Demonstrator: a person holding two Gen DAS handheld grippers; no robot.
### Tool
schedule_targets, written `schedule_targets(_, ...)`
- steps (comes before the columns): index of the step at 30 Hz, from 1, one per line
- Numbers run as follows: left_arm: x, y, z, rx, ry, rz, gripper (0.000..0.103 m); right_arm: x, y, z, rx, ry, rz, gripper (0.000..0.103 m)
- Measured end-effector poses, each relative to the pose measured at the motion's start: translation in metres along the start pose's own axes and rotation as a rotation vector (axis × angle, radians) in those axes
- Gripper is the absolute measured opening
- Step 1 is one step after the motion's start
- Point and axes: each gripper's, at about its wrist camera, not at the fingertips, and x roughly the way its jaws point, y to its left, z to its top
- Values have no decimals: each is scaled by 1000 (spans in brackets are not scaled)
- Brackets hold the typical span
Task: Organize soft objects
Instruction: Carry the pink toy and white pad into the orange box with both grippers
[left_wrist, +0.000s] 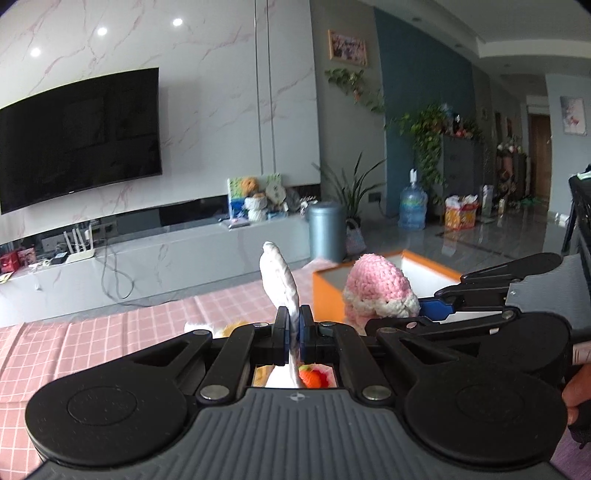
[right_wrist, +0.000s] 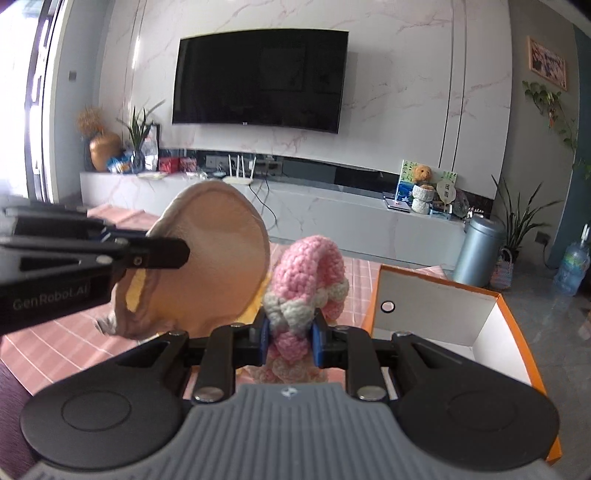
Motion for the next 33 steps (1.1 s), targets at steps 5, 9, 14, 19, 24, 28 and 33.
schedule_targets(5,4,7,8,-55,-12,-57,5,-22,-17,12,2,-17,-22,21)
schedule_targets(9,17,-1,20,-58,-19,-122,5,-34,-36,18,-10,-2,-40,21)
schedule_targets(14,42,-22,41,-80,-4,-264,5,-40,-60,24,-63,43,-69,21)
schedule_targets(19,76,-45,59,-116,45,-395,5,-42,-91,30,-127,100,-113,21)
schedule_targets(24,117,-58,58,-174,134,-468,5,-31,-126,26,-125,182,-139,21)
schedule_targets(28,156,-61,47,-231,257,-521,5,-11,-148,9,-87,274,-105,21)
schedule_targets(33,195,-55,29,-286,398,-539,5,18,-157,-14,-67,375,-44,21)
